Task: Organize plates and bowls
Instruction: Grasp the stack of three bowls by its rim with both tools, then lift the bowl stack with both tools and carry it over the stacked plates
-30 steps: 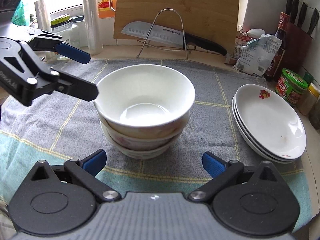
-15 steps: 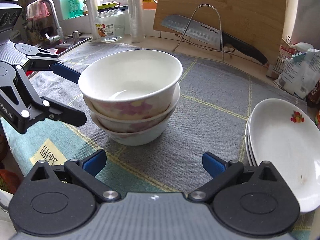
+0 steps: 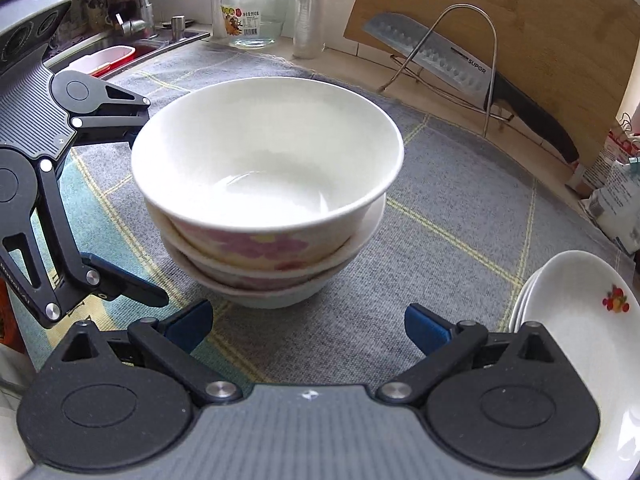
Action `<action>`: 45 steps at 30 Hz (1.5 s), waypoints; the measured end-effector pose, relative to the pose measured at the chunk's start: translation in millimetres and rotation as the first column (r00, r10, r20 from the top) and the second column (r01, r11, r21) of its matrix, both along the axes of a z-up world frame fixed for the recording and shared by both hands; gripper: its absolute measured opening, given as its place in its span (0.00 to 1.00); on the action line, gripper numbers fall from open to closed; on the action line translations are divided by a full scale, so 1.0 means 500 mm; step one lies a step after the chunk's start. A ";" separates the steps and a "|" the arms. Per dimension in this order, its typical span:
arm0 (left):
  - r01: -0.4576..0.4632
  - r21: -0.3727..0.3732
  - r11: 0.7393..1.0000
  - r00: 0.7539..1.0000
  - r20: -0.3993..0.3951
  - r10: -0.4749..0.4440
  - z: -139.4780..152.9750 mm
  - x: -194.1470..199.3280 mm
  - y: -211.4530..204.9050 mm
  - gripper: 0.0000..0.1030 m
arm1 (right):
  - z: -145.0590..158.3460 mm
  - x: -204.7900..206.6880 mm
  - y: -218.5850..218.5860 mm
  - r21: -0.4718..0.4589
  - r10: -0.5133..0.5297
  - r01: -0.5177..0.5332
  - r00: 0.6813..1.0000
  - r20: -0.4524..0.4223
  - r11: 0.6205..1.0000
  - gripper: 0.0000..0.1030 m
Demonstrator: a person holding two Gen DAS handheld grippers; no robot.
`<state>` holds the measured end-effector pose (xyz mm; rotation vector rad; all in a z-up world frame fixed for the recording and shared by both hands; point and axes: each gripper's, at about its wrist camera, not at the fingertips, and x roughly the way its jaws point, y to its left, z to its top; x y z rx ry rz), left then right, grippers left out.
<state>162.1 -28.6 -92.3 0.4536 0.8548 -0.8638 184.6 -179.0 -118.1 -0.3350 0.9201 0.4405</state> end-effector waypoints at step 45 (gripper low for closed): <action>0.397 0.117 0.910 0.909 0.088 -0.408 0.013 0.054 -0.052 0.73 | 0.018 0.032 0.016 -0.032 0.388 -0.389 0.921 -0.037 0.921 0.78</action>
